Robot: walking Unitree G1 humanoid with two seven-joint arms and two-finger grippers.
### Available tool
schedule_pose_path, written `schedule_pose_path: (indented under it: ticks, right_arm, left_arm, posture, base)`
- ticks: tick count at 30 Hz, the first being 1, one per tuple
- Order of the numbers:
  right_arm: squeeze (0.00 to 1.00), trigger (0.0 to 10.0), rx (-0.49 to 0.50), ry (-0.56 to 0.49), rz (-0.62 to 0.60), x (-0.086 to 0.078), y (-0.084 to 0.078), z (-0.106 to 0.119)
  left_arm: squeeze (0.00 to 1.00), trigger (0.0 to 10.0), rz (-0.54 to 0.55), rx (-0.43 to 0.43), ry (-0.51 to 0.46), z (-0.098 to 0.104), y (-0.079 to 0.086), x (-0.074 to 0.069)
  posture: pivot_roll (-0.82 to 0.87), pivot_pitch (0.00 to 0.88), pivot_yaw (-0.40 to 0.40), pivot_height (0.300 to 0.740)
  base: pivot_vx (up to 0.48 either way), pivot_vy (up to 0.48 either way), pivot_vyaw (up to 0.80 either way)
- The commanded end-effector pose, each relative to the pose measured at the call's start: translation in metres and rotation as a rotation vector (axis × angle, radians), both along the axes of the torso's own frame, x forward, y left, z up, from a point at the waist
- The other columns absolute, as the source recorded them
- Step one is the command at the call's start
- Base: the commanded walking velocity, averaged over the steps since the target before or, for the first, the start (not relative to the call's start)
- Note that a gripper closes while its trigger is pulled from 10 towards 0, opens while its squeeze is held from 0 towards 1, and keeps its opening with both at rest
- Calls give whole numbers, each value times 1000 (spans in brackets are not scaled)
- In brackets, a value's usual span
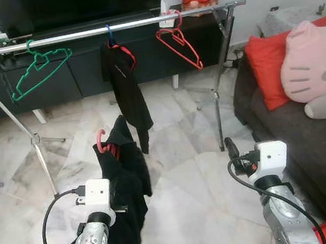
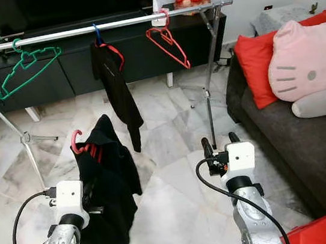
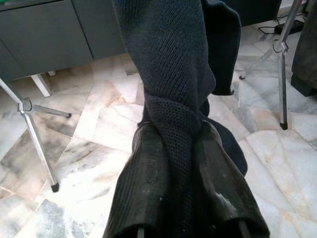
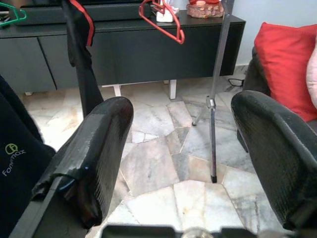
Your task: Hang hanger
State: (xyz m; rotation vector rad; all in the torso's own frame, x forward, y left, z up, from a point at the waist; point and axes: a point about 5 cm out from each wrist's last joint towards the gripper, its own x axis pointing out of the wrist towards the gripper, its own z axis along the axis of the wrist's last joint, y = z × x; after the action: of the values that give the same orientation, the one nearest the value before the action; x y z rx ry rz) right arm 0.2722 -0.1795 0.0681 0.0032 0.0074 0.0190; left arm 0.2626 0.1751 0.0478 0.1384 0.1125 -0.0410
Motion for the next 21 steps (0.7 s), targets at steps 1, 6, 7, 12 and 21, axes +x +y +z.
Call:
schedule_pose_path:
  ticks: [1,6,7,12,21]
  right_arm:
    - [0,10000,0,-10,8,2,1,4]
    - [0,10000,18,-14,7,5,3,4]
    - [0,10000,30,-17,7,6,4,5]
    - [0,10000,34,-15,37,11,7,7]
    - [0,10000,44,-10,109,20,21,8]
  left_arm:
    - [0,10000,-16,-3,-43,10,-2,7]
    - [0,10000,-16,2,-45,10,0,8]
    - [0,10000,-12,6,-46,10,2,9]
    - [0,10000,16,17,-70,16,9,12]
    - [0,10000,89,25,-92,20,24,8]
  posture:
    - [-174,22,4,740]
    - [-165,17,2,740]
    - [-158,14,-3,740]
    - [-126,8,-30,740]
    - [-98,5,-76,740]
  base:
    - [0,0,800]
    - [0,0,671]
    - [0,0,0]
    - [0,0,0]
    - [0,0,0]
